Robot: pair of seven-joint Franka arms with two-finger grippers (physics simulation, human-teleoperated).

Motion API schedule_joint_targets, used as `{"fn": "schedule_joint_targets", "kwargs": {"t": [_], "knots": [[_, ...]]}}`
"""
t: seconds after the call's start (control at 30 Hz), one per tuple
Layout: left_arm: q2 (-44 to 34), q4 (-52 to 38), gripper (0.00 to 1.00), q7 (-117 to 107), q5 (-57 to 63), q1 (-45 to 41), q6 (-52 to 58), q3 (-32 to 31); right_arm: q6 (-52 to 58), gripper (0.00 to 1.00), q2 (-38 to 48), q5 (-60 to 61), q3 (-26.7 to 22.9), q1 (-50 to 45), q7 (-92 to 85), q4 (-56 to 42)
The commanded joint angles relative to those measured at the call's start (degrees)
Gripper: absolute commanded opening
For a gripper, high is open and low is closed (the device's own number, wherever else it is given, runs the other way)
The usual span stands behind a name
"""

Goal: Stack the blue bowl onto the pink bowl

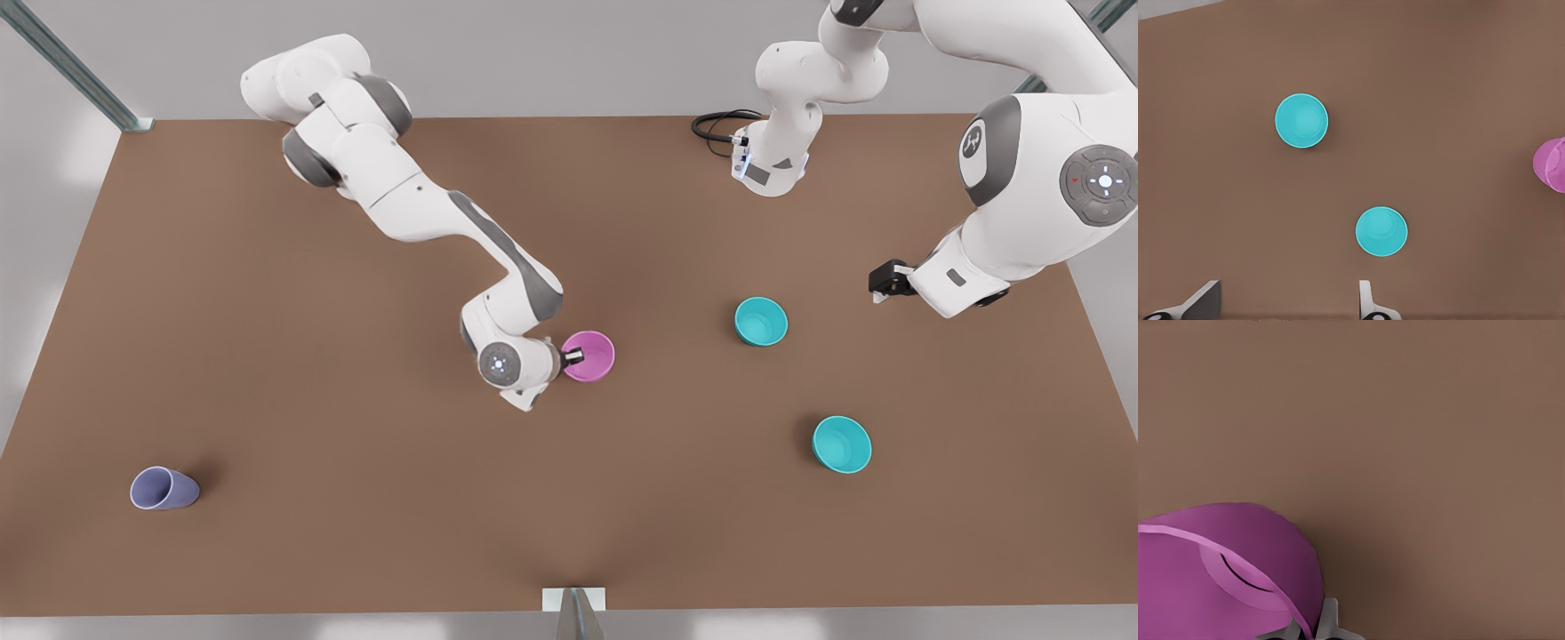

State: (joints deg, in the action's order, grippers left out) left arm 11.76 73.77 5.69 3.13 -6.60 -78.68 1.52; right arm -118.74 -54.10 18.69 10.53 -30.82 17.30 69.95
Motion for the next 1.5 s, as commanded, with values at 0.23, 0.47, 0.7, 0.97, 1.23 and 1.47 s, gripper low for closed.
{"fn": "schedule_joint_targets", "kwargs": {"t": [0.23,0.47,0.7,0.97,1.23,1.47], "knots": [[-0.07,-0.03,1.00,0.03,-0.05,0.01,-0.07,-0.03,-4.66,1.00,-3.47,-3.05,-1.30,-1.70,32.71,-4.12],[-0.07,-0.03,1.00,-0.94,0.13,-0.08,-0.07,-0.03,30.06,1.00,10.06,-2.96,-1.21,12.09,25.25,-8.69],[8.83,12.14,1.00,14.26,-10.33,7.74,-15.40,4.98,55.73,1.00,19.01,-19.92,-7.53,25.46,-7.10,-15.12],[5.03,46.11,1.00,22.70,-17.01,7.74,-45.77,6.30,50.89,1.00,39.86,-24.84,-8.33,25.37,-6.58,1.50],[5.21,55.96,1.00,25.60,-23.69,5.46,-51.93,4.28,50.54,1.00,38.72,-24.67,-8.33,26.16,-7.46,1.33],[5.73,58.51,1.00,25.60,-25.27,1.59,-51.13,4.01,51.16,1.00,37.84,-25.64,-8.42,26.95,-8.33,1.33]]}}
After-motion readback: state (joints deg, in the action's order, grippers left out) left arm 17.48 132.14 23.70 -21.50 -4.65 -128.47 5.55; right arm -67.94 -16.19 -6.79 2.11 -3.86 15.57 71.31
